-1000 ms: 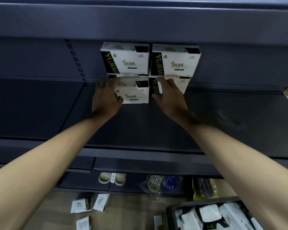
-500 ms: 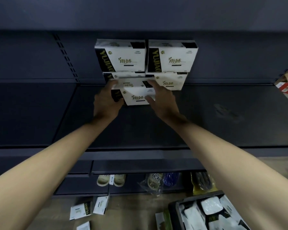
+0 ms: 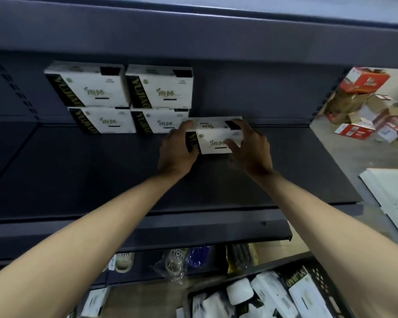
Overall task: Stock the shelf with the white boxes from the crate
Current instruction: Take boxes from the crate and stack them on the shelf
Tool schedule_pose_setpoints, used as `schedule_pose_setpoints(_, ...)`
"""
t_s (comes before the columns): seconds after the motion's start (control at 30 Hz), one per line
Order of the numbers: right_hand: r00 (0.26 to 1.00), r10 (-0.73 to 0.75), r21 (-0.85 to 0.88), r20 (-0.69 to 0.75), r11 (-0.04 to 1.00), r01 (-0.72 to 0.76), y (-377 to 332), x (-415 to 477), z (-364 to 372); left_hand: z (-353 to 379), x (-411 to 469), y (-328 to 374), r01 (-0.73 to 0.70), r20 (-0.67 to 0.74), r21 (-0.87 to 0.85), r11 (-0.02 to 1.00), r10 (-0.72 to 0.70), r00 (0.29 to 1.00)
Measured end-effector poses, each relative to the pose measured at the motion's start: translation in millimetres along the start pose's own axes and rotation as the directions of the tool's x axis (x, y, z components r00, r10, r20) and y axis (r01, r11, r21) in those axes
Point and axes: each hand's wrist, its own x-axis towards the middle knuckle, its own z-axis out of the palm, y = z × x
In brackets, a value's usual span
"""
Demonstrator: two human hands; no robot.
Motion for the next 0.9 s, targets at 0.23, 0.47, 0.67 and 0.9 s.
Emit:
schedule_pose_setpoints(0.23,1.0,-0.007,0.008,0.003,1.0,0.007,34.0,38.1,-0.5,34.9,24.9,28.6,0.123,-0.078,-0.153,0.981,-0.136,0.988)
schedule_pose_setpoints(0.47,1.0,0.003,-0.02,-0.025,1.0,-0.003,45.2,58.0,15.7,51.0,37.5,18.2,0.148,-0.107,-0.069,0.987,-0.155,0.982)
schedule_pose_setpoints(0.67,1.0,0.016,-0.027,-0.022,0.999,-0.017,43.9,67.5,29.0,58.2,45.6,14.3,0.158,-0.091,-0.133,0.978,-0.171,0.981)
schedule_pose_setpoints(0.9,0.999,0.029,-0.025,-0.015,0.999,-0.029,34.7,81.0,37.7,66.0,48.0,10.1,0.135,-0.06,-0.172,0.976,-0.147,0.987)
